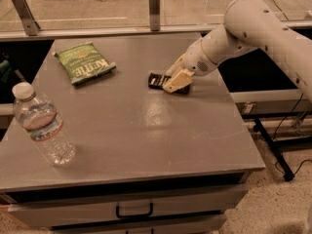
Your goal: Pick rxbar chocolate
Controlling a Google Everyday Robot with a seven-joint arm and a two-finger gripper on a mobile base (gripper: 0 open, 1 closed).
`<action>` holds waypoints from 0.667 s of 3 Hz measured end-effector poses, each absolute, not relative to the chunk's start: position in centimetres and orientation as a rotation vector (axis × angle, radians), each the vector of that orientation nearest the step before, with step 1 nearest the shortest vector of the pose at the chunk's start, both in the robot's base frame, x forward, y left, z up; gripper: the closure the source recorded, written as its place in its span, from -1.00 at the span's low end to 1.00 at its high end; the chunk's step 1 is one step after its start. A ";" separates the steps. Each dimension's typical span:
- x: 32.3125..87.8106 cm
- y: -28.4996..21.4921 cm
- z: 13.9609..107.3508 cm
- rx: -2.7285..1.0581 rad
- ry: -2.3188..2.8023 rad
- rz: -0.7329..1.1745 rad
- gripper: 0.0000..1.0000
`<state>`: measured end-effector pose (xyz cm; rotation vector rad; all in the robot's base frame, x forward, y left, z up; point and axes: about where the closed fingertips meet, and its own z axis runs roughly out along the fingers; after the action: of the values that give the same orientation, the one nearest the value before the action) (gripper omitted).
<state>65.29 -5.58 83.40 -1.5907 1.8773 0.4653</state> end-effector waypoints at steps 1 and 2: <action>65.3 -5.6 83.4 -1.591 1.877 0.466 1.00; 65.3 -5.6 83.4 -1.591 1.877 0.466 1.00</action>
Offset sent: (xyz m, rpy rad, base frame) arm 0.0095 0.0122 0.0711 0.1280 -0.1141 0.0258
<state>65.29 -5.58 83.41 -1.5905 1.8768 0.4656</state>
